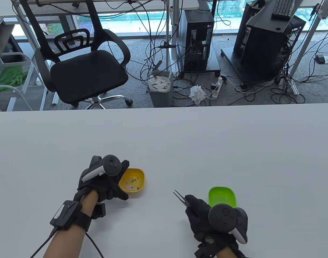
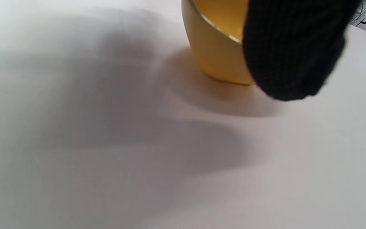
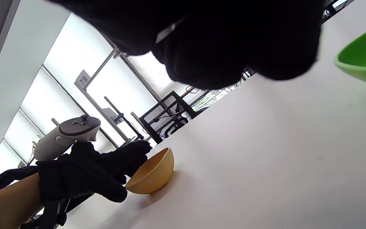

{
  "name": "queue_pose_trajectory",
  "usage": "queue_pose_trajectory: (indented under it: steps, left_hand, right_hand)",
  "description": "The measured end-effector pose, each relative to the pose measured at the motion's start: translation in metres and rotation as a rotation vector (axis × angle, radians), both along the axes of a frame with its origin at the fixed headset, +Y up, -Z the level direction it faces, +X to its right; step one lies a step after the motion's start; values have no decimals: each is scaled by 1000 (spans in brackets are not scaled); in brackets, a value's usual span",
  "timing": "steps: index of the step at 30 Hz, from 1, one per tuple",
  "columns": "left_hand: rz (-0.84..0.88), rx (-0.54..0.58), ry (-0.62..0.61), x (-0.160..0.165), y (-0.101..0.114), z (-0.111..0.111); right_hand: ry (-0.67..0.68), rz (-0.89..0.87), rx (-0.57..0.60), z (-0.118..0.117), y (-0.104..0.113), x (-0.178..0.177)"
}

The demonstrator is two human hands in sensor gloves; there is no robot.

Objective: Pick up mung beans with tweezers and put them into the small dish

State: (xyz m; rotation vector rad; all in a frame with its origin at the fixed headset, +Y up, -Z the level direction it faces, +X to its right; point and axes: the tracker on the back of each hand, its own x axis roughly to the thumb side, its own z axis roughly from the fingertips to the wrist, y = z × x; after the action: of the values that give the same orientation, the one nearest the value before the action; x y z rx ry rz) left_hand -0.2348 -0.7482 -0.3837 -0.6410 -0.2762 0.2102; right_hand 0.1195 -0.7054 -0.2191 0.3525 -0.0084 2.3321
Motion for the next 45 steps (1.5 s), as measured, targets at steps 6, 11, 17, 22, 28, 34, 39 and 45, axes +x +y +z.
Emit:
queue_pose_trajectory:
  steps: [6,11,17,22,28,34,39,45]
  left_hand:
    - [70,-49,-15,0,-9,-10]
    - [92,-27,-23,2,-17,-11]
    - [198,38,0,1,-22,-7]
    - [309,103,41,1,-27,4]
    - [415,164,71,10,-9,34]
    - [478,273,76,32,21,79]
    - [531,298,95,54,36,112]
    - [513,337,90,69,35,130]
  right_hand:
    - [8,-1,-13,-1,-1,-1]
    - [7,-6,-26,-2,-2,-1]
    - [11,-5,-39,-2,-2,-3]
    - [0,-8,-35,-2,-2,-2]
    - [-63,-25,0,-1,2,1]
    - [-91,-30,28,2,6,2]
    - [-84,-26,53,7,9,0]
    - [-71,22,78,11,12,-4]
